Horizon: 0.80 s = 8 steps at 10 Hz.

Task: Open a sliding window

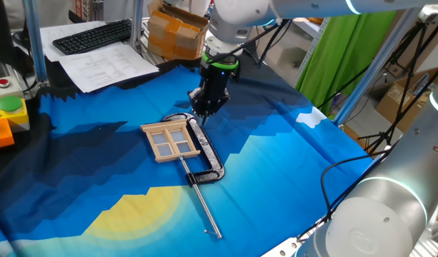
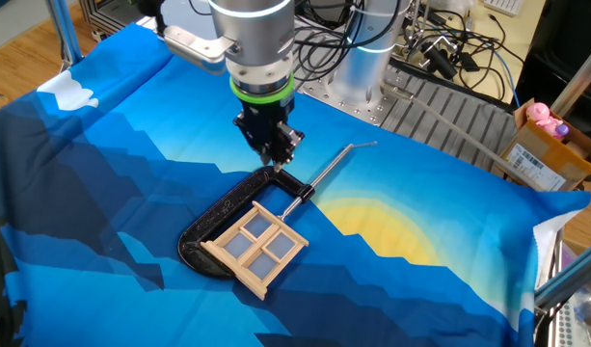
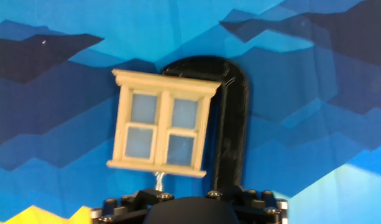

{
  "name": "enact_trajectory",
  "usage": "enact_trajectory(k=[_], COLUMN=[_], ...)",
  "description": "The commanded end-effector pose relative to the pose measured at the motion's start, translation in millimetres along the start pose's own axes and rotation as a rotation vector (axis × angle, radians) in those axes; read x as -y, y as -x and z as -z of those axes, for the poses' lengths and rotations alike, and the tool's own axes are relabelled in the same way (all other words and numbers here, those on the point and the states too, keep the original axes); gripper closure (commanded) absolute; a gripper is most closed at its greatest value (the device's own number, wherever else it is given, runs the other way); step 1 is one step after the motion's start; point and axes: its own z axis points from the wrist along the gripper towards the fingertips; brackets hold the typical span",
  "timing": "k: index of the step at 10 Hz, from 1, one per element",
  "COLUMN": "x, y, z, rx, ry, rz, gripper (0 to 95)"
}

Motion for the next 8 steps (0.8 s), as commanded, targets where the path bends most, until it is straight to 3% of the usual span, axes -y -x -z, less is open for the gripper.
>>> enact_trajectory(k=[1, 3, 5, 8], x=[-3.4, -7.4, -10.9, -14.5], y=[-0.9, 0.8, 6.3, 23.5], z=[-1.8, -6.9, -19.4, -34.4], rx=[0.000, 0.004, 0.008, 0.000], ry=[-0.001, -0.003, -0.012, -0.015], rz=[0.005, 0.003, -0.008, -0.053], gripper=[95.0, 95.0, 95.0, 95.0])
